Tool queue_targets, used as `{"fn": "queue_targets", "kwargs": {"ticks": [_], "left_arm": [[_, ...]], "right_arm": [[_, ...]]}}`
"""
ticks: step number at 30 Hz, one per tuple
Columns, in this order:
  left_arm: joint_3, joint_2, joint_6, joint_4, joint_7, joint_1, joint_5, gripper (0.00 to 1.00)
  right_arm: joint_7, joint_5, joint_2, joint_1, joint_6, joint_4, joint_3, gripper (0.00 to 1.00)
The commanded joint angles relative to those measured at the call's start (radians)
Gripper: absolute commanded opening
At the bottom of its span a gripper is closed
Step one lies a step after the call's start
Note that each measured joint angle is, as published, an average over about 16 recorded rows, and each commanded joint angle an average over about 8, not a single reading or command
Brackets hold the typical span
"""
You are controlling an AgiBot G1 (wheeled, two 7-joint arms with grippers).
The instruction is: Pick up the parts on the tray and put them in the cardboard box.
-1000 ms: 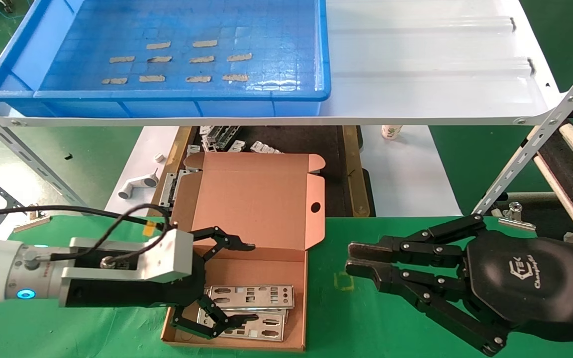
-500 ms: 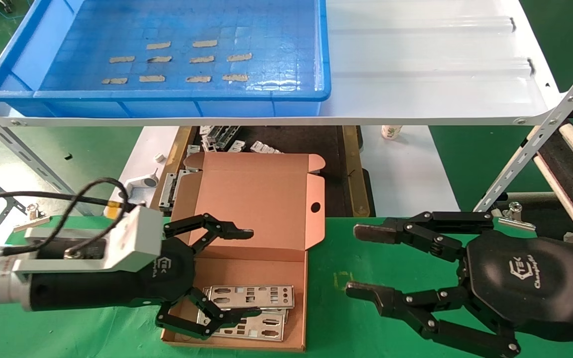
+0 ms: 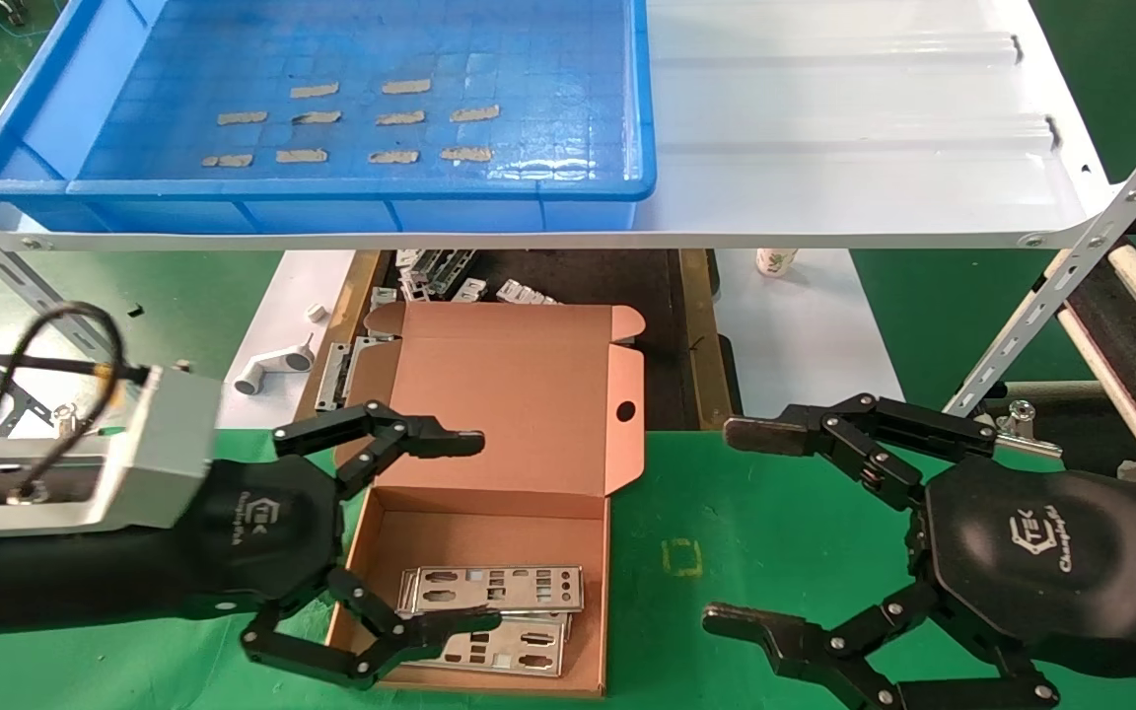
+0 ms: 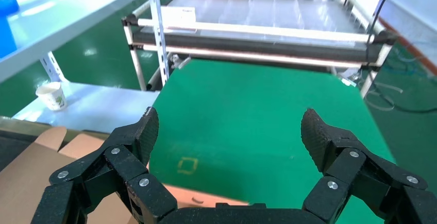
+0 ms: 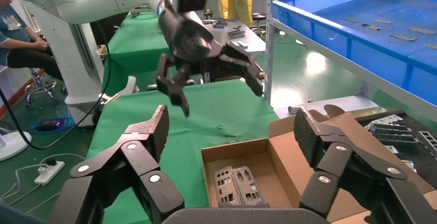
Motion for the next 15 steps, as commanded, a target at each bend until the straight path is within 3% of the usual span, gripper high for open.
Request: {"fn": "queue_targets", "kwargs": {"ticks": [1, 15], "left_arm": [[-0.021, -0.006, 0.010, -0.009, -0.013, 0.011, -0.014, 1.00], [-0.156, -0.048, 0.076, -0.069, -0.096, 0.079, -0.106, 1.00]], "right_arm": [[0.000, 0.000, 0.000, 0.000, 0.000, 0.000, 0.000, 1.00], [0.000, 0.000, 0.000, 0.000, 0.000, 0.000, 0.000, 1.00]]}}
